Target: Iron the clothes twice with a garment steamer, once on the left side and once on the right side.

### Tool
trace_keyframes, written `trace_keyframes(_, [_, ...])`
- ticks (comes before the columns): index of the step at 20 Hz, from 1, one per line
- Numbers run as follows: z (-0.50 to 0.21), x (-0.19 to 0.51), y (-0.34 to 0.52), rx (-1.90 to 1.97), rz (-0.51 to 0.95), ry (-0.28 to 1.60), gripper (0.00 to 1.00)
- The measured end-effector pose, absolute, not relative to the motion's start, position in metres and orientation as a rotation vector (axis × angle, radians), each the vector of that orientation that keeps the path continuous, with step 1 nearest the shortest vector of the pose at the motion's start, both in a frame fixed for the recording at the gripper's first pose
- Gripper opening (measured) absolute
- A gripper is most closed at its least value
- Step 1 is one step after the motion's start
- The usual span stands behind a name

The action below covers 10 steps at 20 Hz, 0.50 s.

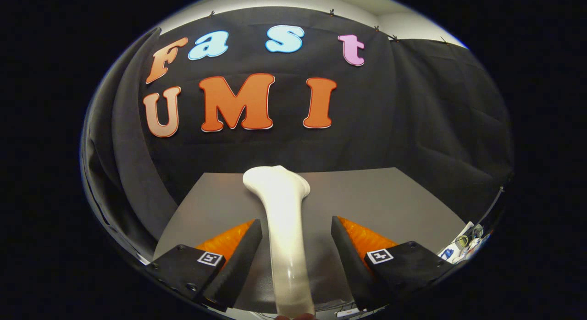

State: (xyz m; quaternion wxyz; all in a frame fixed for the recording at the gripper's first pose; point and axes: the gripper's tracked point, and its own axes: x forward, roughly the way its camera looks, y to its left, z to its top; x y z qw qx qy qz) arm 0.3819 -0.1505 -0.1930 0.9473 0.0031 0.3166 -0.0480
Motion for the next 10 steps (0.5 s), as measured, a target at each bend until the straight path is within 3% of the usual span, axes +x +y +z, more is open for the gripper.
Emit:
trace_keyframes(6, [-0.211,0.382,-0.15,0.078,-0.092,0.745,0.98])
trace_keyframes(8, [-0.211,0.382,-0.152,0.11,-0.094,0.737,0.93])
trace_keyframes(10, [-0.208,0.381,-0.143,0.115,-0.055,0.732,0.75])
